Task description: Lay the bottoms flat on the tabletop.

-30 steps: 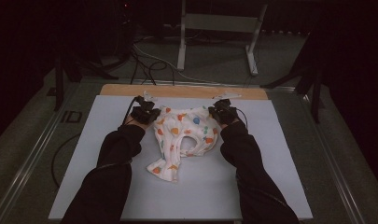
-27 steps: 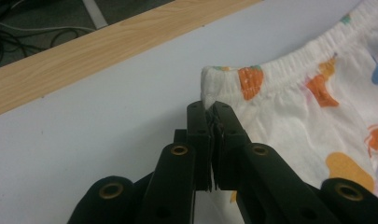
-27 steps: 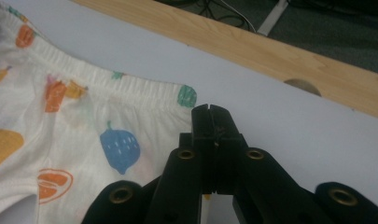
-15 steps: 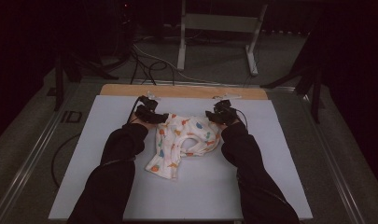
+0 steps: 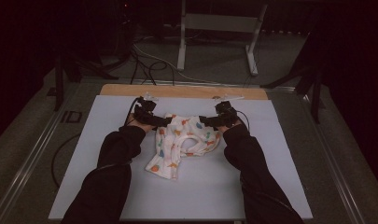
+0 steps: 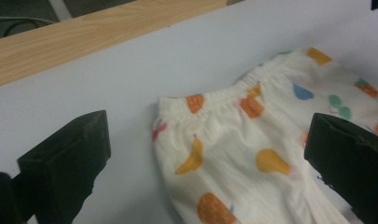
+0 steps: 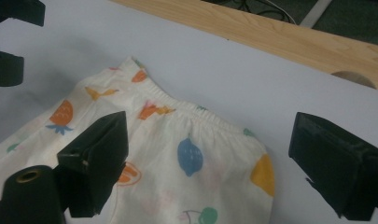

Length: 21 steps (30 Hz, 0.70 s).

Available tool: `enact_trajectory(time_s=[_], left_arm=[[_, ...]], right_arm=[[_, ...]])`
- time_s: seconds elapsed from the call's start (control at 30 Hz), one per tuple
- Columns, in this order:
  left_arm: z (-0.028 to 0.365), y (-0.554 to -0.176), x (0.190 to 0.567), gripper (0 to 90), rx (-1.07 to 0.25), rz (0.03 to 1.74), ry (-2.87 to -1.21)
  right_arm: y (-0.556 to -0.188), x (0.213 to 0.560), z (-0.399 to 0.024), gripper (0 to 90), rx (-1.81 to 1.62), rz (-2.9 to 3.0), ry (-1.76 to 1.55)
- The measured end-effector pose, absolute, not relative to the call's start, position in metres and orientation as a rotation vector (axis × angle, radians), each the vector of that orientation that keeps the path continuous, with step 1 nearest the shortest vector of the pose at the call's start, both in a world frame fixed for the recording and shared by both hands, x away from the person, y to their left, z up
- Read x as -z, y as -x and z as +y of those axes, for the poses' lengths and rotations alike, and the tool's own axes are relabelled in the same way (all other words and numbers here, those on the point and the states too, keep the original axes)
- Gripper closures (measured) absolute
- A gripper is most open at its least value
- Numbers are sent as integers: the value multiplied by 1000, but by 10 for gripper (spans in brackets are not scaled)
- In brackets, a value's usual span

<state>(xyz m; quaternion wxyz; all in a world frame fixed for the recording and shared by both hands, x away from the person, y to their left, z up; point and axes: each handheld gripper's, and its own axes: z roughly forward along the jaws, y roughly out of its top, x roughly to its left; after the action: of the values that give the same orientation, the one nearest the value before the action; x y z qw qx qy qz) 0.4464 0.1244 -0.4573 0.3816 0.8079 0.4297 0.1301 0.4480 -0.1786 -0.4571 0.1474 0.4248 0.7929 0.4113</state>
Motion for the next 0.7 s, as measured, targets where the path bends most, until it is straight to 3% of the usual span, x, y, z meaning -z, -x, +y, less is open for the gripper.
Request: enact_trajectory(time_s=[0.7], left_arm=[[130,-402,444,6,-285,964,-2068]], right_arm=[[-403,455,-187,102,-1208,2321,-1122]])
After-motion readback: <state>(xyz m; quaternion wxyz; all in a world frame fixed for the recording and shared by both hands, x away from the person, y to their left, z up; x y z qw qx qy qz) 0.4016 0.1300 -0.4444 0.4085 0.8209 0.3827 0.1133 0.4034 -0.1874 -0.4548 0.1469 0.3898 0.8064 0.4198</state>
